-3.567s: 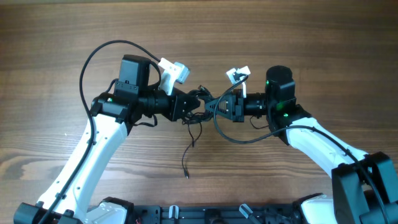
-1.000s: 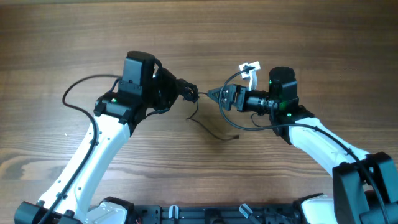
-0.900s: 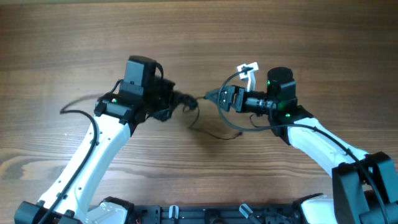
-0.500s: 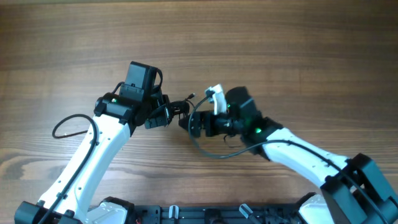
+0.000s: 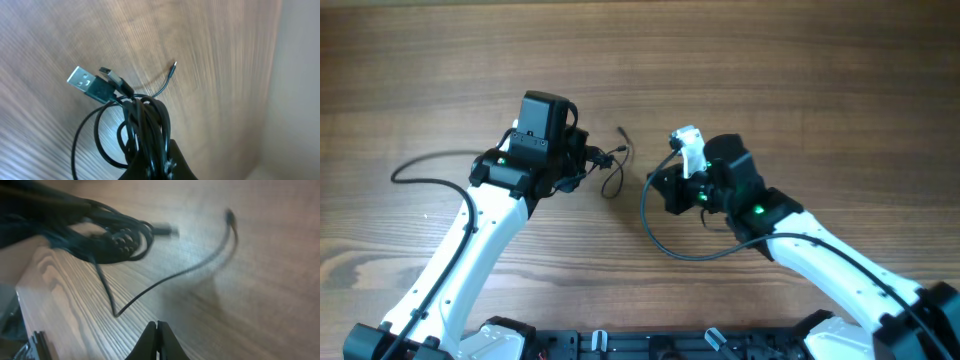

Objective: Untangle cables

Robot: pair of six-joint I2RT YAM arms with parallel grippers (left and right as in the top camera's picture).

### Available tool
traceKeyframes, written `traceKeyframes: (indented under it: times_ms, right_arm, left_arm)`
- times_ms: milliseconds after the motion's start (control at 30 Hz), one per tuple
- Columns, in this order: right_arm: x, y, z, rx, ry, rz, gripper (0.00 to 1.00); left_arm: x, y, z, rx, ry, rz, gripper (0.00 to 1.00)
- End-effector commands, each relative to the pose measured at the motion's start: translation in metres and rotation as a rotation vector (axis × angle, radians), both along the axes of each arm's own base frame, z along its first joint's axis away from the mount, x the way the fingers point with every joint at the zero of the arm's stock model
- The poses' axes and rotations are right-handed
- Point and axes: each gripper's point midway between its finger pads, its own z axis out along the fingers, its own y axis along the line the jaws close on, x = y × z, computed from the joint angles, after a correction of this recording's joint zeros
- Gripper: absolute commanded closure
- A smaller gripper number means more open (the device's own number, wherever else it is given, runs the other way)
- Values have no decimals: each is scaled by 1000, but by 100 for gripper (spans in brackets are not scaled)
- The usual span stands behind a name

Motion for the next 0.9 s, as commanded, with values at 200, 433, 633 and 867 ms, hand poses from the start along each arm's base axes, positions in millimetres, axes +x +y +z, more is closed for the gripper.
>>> traceKeyframes:
  times_ms: [200, 433, 633, 867]
  right_arm:
    - [-35, 17, 29, 159, 96, 175, 29]
    - [-77, 40, 42, 244, 168, 362, 0]
    - [-71, 56, 19, 59, 19, 249, 0]
    - [-19, 39, -6, -95, -71, -119, 9]
  left_arm:
    - [10, -11, 11, 169, -156, -374, 96]
    - [-21, -2, -10, -248, 222, 394, 96]
    - [-29, -8, -12, -384, 334, 594, 96]
    - [-40, -32, -6, -488, 429, 510, 96]
